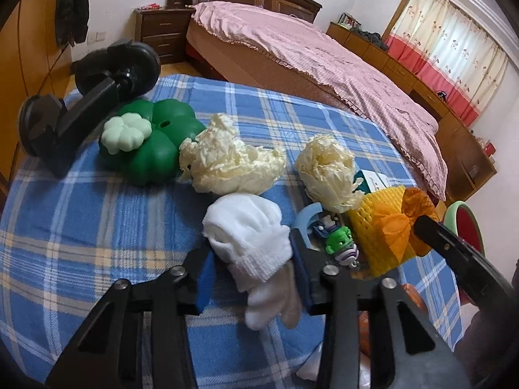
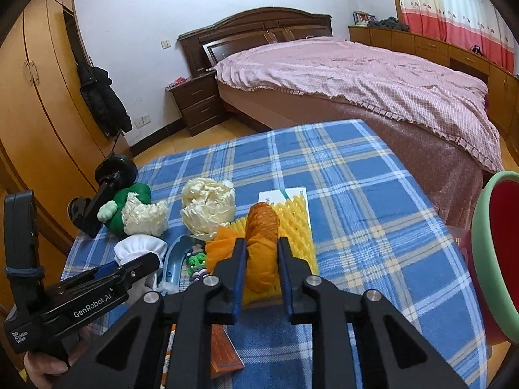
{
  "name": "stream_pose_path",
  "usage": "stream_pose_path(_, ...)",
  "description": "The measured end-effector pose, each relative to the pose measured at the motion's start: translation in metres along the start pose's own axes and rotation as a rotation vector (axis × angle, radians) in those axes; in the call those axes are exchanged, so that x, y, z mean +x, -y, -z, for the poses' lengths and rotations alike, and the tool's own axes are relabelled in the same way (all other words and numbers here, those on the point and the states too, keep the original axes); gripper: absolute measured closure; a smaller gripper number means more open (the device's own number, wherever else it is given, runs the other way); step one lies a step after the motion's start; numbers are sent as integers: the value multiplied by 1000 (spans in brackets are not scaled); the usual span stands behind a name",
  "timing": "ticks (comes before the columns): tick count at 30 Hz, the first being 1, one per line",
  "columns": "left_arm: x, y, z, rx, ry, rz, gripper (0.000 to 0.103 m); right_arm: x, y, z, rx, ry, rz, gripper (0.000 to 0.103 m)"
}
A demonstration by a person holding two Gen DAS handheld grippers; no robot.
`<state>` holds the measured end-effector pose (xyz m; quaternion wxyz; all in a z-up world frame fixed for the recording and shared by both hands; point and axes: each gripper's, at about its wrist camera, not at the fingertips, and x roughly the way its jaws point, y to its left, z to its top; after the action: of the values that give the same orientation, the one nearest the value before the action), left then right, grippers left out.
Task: Collect trash
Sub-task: 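Grasp the white sock with the left tool while the right tool grasps the orange net, then carry the white sock and orange net over the red bucket and release both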
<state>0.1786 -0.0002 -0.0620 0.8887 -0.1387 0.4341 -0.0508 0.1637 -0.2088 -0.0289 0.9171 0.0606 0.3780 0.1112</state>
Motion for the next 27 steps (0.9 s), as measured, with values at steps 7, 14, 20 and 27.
stream_pose_path(7, -22, 5, 1, 7, 38, 18, 64, -27, -2, -2, -2, 67, -3, 83)
stream_pose_path(14, -51, 15, 0, 16, 87, 36, 64, -57, 1, -2, 11, 119, 1, 83)
stream_pose_path(20, -78, 30, 2, 47, 129, 59, 64, -88, 8, 0, 30, 178, 7, 83)
stream_pose_path(27, -102, 55, 4, 90, 158, 105, 64, -122, 21, 5, 55, 239, 23, 83)
